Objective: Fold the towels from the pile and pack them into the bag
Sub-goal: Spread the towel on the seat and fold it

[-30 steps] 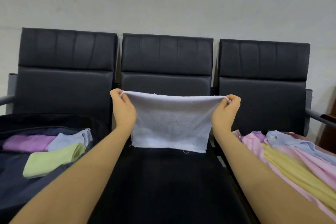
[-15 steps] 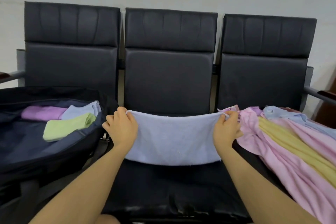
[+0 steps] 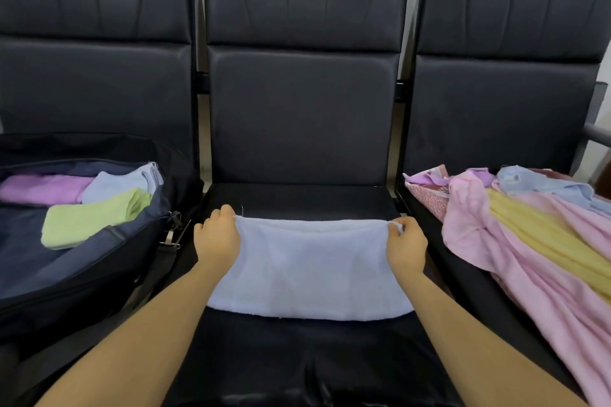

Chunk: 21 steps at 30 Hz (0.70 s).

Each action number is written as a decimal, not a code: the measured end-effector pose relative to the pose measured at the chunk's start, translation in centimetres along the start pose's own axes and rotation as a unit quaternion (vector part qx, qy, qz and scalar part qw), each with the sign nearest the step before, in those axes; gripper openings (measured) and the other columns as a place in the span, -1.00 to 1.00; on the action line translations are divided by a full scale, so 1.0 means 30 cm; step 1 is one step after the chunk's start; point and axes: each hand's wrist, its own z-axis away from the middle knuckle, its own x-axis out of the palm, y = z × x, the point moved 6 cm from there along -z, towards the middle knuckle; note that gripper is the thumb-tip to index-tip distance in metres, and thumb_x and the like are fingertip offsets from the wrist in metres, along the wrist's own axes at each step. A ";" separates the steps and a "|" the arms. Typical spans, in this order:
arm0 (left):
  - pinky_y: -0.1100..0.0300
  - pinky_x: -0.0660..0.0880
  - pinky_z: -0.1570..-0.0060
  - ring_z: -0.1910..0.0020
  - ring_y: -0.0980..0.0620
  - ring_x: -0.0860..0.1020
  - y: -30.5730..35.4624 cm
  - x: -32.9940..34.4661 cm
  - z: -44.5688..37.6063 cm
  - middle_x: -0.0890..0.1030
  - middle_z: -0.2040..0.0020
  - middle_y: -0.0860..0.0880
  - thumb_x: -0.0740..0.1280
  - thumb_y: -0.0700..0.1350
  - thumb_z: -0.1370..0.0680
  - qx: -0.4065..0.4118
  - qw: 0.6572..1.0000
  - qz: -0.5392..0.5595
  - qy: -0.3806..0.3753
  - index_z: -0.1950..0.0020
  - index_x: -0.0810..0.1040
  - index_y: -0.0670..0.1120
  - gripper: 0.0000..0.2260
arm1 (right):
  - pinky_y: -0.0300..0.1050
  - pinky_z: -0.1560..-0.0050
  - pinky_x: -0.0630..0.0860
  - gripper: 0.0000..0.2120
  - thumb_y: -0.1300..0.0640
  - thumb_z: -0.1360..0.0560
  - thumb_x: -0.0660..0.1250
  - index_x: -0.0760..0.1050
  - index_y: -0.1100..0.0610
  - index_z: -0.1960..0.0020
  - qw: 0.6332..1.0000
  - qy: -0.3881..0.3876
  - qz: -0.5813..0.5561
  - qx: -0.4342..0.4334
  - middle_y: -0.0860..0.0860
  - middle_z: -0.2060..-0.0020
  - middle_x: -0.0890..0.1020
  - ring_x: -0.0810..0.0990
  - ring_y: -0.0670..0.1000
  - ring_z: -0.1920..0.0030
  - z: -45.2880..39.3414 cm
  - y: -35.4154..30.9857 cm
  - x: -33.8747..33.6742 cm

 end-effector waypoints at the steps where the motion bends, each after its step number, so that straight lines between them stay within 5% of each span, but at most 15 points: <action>1: 0.10 0.30 -0.01 0.03 -0.12 0.53 0.004 0.006 -0.014 0.54 -0.02 -0.11 0.14 -0.28 -0.59 -0.003 1.000 0.003 0.006 -0.12 0.42 -0.16 -0.85 | -0.08 0.05 0.42 -0.87 0.21 -0.61 0.18 0.47 0.22 -0.05 1.000 0.005 -0.011 -0.013 0.16 -0.01 0.58 0.54 0.12 -0.01 -0.013 -0.007 0.005; 7: 0.14 0.24 0.09 0.05 -0.11 0.51 0.026 0.041 -0.119 0.52 0.00 -0.12 0.15 -0.29 -0.58 -0.014 0.999 -0.020 0.022 -0.11 0.39 -0.18 -0.86 | -0.11 0.07 0.37 -0.87 0.18 -0.63 0.16 0.46 0.19 -0.07 0.999 0.016 0.013 -0.046 0.12 -0.04 0.55 0.47 0.00 0.05 -0.104 -0.045 0.062; 11: 0.05 0.33 0.07 0.02 -0.18 0.49 0.028 0.078 -0.144 0.52 0.00 -0.19 0.22 -0.29 -0.55 -0.042 0.997 -0.048 0.034 -0.10 0.42 -0.22 -0.86 | -0.03 -0.08 0.36 -0.79 0.17 -0.62 0.18 0.47 0.19 -0.20 0.985 0.005 0.152 -0.086 0.14 -0.17 0.52 0.47 0.13 -0.15 -0.131 -0.052 0.119; 15: -0.07 0.44 0.08 -0.02 -0.27 0.49 0.120 0.107 -0.061 0.51 -0.10 -0.24 0.45 -0.29 -0.36 0.073 0.992 -0.071 0.070 -0.15 0.51 -0.22 -0.62 | -0.04 -0.30 0.22 -0.62 0.30 -0.56 0.22 0.39 0.14 -0.36 0.945 -0.040 0.253 -0.204 0.09 -0.36 0.38 0.31 0.13 -0.36 -0.069 -0.056 0.184; 18: -0.04 0.20 -0.33 -0.43 -0.19 0.21 0.196 0.184 0.056 0.24 -0.48 -0.14 0.18 -0.05 -0.62 0.134 0.988 -0.031 -0.072 -0.42 0.33 -0.07 -0.63 | -0.05 -0.45 0.10 -0.57 0.20 -0.61 0.15 0.27 0.11 -0.48 0.902 -0.145 0.293 -0.284 0.06 -0.50 0.23 0.17 0.10 -0.49 0.017 -0.039 0.249; 21: -0.16 -0.20 -0.44 -0.53 -0.13 -0.22 0.157 0.285 0.153 -0.23 -0.57 -0.02 -0.10 0.15 -0.65 0.127 0.962 -0.090 -0.224 -0.57 -0.13 0.10 -0.49 | -0.03 -0.51 -0.14 -0.46 -0.07 -0.66 -0.05 -0.10 0.05 -0.58 0.838 -0.263 0.393 -0.271 0.00 -0.57 -0.10 -0.13 0.06 -0.55 0.074 0.041 0.286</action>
